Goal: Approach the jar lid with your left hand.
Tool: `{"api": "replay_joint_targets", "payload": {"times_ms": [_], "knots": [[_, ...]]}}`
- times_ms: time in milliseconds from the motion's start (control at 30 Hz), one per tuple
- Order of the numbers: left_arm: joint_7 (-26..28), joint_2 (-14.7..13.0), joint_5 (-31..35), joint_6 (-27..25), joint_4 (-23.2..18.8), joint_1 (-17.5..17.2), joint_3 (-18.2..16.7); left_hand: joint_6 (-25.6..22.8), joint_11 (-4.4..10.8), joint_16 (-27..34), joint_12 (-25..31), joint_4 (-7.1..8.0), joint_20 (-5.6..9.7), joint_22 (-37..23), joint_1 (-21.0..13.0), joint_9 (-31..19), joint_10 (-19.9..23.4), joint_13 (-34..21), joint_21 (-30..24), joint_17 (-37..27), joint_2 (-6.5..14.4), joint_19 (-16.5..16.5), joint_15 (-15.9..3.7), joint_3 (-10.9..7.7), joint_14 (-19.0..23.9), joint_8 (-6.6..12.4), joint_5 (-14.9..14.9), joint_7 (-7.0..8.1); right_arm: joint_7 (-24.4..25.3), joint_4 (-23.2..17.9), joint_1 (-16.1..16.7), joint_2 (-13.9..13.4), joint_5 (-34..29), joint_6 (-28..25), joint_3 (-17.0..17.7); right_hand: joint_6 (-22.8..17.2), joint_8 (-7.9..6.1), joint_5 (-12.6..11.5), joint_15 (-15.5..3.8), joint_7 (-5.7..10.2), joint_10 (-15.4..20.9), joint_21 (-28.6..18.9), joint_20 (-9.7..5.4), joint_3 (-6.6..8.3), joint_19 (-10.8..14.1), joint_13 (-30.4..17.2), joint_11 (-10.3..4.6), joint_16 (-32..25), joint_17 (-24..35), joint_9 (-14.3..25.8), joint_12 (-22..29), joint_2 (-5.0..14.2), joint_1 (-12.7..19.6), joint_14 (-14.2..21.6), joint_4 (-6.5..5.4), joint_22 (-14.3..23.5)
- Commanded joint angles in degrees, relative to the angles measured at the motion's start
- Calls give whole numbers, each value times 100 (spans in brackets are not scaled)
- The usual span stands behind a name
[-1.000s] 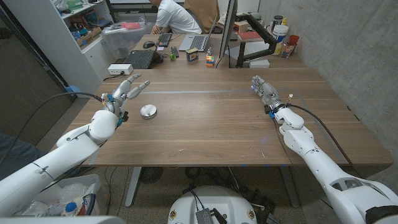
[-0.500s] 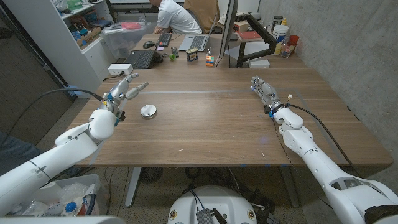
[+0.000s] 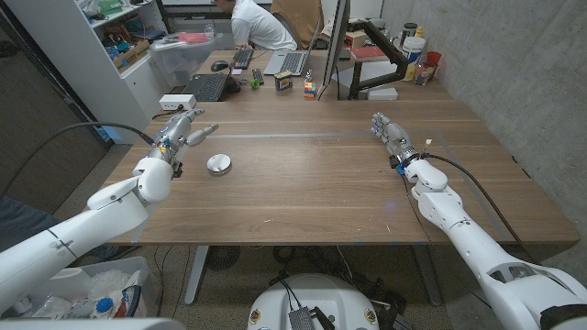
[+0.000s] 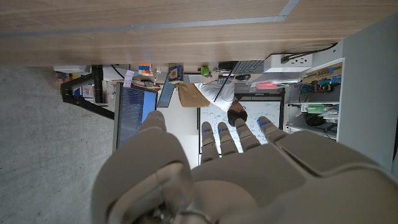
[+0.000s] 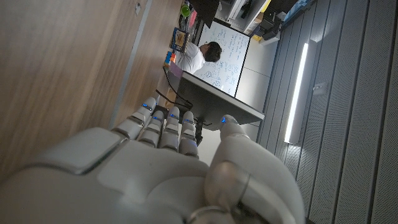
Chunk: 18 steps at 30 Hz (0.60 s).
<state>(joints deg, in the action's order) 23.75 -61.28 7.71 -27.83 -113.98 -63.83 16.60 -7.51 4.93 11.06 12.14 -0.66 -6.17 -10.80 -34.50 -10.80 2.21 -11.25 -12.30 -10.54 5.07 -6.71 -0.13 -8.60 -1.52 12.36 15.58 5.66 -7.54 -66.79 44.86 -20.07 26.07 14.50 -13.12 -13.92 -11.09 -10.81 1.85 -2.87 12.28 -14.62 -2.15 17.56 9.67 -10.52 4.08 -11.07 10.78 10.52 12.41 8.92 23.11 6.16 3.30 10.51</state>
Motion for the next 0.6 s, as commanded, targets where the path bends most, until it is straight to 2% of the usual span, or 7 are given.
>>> {"api": "replay_joint_targets", "payload": {"times_ms": [33,367,600], "knots": [[-244,-123,459,-695,-100,376,472,-76,25,26,4,-55,-36,-23,-91,-24,-28,-15,-29,-27,1,-10,-3,-25,24,46,45,-19,160,-128,51,-73,-82,-98,-36,-34,0,-23,-14,16,62,7,-4,-27,54,-20,-7,-15,10,25,-7,15,47,40,14,25],[-418,-145,722,-971,-51,673,786,-89,11,22,0,-106,-75,-22,-155,-25,-35,-17,-38,-27,-35,19,18,-27,24,48,60,8,196,-116,67,-71,-81,-71,-49,-39,-2,-23,-18,26,67,17,-4,-27,55,-20,-6,-13,10,25,-6,13,49,38,16,25],[-636,-94,1014,-1210,46,991,1134,-72,17,11,-15,-146,-89,-21,-206,-26,-71,-18,-36,-29,-65,21,25,-27,2,37,72,12,213,-128,80,-79,-76,-62,-46,-42,-3,-24,-21,23,70,22,-2,-24,57,-20,-5,-13,9,25,-5,18,54,40,18,25]]}}
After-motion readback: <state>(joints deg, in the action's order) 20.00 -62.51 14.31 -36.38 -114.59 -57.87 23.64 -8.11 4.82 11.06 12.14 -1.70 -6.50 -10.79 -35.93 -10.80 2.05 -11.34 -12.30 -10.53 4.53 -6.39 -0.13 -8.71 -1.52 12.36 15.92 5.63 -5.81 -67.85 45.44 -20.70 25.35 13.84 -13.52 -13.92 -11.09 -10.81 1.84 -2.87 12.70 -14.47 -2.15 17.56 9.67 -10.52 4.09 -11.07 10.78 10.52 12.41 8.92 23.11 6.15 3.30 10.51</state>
